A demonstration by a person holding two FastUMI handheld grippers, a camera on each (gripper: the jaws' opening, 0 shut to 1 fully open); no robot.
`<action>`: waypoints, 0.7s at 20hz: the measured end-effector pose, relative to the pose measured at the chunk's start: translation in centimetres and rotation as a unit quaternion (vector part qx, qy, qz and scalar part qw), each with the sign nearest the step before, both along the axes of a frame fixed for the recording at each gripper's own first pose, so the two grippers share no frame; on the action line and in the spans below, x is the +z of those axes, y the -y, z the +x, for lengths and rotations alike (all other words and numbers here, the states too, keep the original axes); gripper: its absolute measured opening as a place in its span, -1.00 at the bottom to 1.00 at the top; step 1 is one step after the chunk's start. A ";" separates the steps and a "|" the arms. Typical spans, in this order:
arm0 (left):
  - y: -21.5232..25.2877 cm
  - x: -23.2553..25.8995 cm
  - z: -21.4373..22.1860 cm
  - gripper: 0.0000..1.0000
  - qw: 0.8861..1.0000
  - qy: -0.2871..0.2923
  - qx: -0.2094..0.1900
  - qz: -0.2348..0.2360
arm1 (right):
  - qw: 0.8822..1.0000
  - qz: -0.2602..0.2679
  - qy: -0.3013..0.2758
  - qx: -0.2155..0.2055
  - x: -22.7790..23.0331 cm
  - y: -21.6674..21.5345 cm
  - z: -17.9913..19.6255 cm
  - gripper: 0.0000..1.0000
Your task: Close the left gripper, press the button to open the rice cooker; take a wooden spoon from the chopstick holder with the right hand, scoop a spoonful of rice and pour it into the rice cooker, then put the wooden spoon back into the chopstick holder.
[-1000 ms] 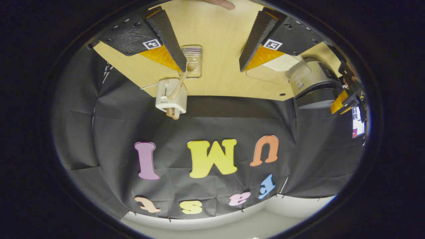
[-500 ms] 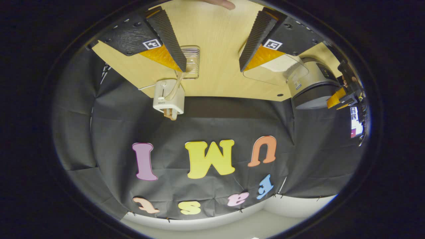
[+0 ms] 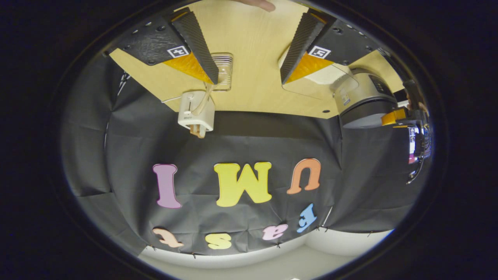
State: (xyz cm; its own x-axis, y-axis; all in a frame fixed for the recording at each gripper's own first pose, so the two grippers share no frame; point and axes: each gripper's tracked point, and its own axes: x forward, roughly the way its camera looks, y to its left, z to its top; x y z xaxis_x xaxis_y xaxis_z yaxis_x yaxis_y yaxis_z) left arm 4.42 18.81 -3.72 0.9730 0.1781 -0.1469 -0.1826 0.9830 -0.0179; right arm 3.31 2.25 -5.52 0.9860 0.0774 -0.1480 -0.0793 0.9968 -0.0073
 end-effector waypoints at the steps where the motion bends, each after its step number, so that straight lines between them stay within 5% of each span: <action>1: 0.1 0.0 -0.2 0.87 1.000 -0.010 0.002 -0.004 | 1.000 0.001 -0.001 -0.001 -0.1 0.0 -0.1 0.92; 14: 0.8 -1.0 -2.0 0.68 0.999 -0.038 -0.008 -0.036 | 1.000 -0.004 0.007 0.010 0.5 -0.8 -0.8 0.90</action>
